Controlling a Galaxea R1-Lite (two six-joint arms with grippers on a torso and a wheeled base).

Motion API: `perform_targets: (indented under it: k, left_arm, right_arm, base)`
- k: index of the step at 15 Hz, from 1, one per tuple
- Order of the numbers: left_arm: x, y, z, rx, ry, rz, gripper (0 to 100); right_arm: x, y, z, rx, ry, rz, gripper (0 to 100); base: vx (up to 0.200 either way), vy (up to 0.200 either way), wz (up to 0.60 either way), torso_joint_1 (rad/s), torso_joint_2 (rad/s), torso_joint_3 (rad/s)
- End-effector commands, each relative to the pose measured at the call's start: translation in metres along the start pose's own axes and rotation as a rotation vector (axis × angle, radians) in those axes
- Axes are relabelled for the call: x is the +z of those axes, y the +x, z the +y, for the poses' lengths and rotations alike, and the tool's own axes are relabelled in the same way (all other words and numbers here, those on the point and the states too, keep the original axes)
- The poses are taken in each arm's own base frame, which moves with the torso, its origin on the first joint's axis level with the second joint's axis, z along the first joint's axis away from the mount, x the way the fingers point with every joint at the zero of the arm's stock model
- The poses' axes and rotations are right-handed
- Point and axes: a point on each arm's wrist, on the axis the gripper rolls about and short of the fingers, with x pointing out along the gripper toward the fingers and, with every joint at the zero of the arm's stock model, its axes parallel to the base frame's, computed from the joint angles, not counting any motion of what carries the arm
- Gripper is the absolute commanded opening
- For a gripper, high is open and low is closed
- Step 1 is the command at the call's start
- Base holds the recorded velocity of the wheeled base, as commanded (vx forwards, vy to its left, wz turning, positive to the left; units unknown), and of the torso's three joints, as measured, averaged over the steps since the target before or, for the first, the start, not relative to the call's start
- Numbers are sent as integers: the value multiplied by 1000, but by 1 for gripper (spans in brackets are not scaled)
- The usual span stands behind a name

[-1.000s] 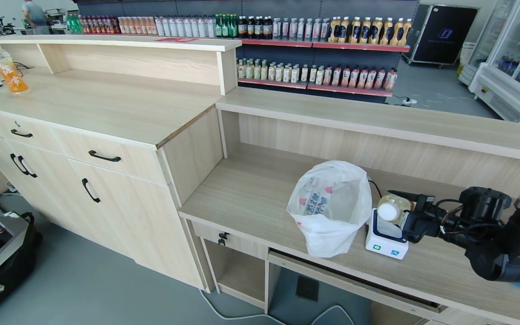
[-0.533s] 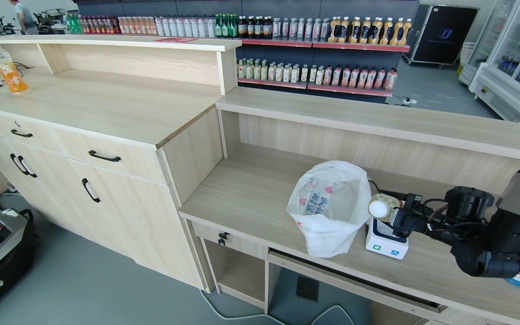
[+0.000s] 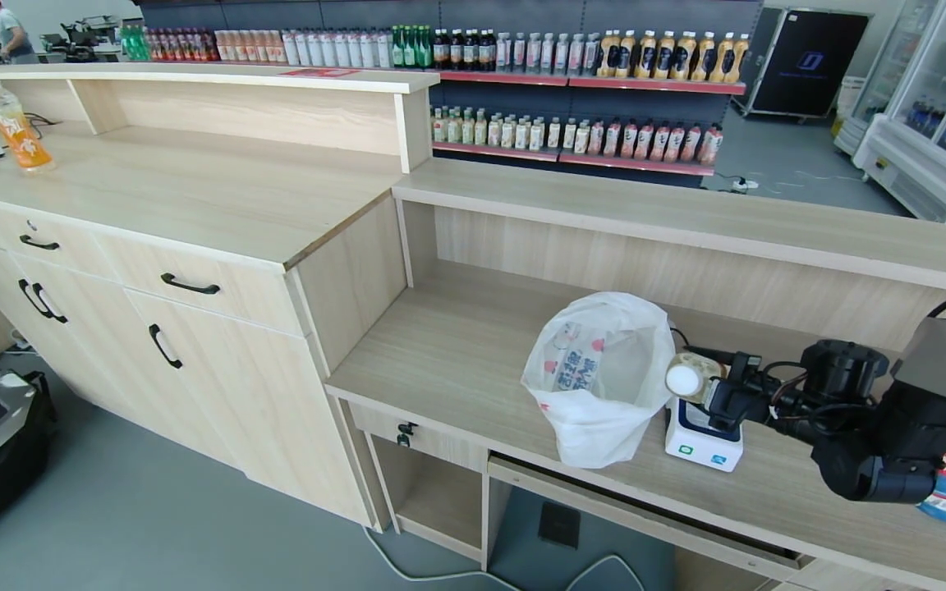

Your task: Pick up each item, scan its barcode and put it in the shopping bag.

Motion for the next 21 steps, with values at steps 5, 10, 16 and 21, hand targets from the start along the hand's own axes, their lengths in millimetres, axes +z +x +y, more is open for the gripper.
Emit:
perform_targets:
  k: [5, 10, 16, 21]
  left_arm:
    - [0, 0, 0, 0, 0, 1, 100]
    - [0, 0, 0, 0, 0, 1, 100]
    - [0, 0, 0, 0, 0, 1, 100]
    - [0, 0, 0, 0, 0, 1, 100]
  right_arm:
    - [0, 2, 6, 15, 7, -7, 0]
    - [1, 2, 1, 1, 2, -7, 0]
    - [49, -80, -119, -339, 426, 135, 0]
    - [52, -187, -115, -468, 579, 534, 0]
  base:
    - [0, 0, 0, 0, 0, 0]
    - [0, 0, 0, 0, 0, 0]
    - [0, 0, 0, 0, 0, 0]
    - [0, 0, 0, 0, 0, 0]
